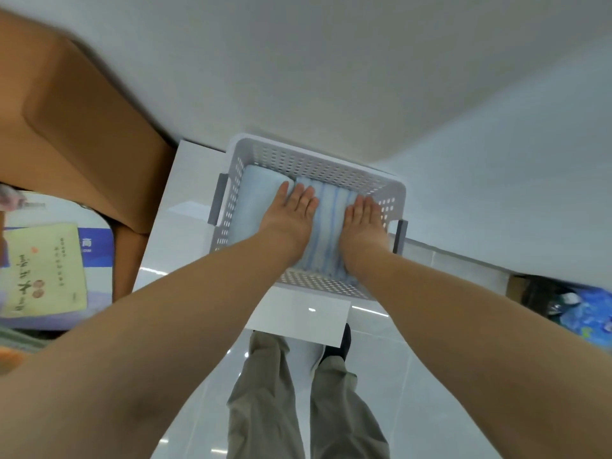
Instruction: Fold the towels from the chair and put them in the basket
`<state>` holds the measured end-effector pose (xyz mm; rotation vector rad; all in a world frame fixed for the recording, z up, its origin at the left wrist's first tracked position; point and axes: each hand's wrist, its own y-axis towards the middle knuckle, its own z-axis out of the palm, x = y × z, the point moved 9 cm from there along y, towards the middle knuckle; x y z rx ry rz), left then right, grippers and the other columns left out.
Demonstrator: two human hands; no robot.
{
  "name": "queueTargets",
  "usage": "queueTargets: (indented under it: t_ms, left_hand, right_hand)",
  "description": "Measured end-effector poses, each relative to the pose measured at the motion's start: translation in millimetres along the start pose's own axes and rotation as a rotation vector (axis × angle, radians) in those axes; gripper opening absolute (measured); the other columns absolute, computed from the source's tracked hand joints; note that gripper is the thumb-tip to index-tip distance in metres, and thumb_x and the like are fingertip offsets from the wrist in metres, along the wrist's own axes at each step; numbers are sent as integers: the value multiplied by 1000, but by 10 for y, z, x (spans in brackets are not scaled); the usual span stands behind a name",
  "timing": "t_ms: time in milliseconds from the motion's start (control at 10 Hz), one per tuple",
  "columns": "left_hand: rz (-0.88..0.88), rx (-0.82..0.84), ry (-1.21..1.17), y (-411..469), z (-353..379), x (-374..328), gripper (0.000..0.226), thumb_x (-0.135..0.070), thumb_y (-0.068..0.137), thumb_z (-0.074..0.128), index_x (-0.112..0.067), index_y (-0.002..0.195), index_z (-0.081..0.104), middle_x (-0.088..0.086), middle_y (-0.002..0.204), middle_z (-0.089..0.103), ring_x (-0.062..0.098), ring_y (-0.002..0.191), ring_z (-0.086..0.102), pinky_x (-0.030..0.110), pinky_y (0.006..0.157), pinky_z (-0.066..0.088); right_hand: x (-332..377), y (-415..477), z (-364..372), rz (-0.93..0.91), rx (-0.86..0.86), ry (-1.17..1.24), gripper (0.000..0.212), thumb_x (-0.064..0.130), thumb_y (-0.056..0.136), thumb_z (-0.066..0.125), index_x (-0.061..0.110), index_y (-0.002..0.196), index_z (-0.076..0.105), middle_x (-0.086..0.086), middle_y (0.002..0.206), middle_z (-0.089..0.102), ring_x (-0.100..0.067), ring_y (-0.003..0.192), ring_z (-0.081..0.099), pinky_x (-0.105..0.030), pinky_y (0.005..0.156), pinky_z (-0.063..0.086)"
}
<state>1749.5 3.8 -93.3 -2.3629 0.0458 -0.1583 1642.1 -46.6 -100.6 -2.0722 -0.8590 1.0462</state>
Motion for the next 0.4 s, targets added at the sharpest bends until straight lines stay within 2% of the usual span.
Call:
queueTargets:
  t_ms: [200, 300, 400]
  left_hand:
    - [-53, 4, 10, 43, 27, -38, 87, -32, 97, 42, -3, 155, -16, 15, 164, -19, 33, 151, -16, 58, 119, -10]
    - [-7, -17, -15, -188, -147, 5, 96, -33, 92, 53, -5, 156, -13, 15, 164, -17, 33, 152, -15, 59, 119, -9]
    - [24, -47, -181, -559, -354, 138, 111, -46, 87, 65, -9, 157, -13, 14, 165, -17, 31, 153, -13, 55, 122, -5]
  right_hand:
    - [-10, -5, -8, 3, -55, 19, 79, 33, 103, 32, -9, 153, -13, -32, 160, -15, -49, 150, -10, -56, 121, -9]
    - [-83, -260, -221, -8, -32, 35, 73, 28, 103, 30, -9, 154, -7, -32, 161, -9, -46, 151, -5, -56, 122, -8]
    - [-193, -611, -418, 5, -78, 76, 78, 23, 100, 43, -8, 154, -5, -36, 159, -12, -51, 149, -8, -60, 121, -5]
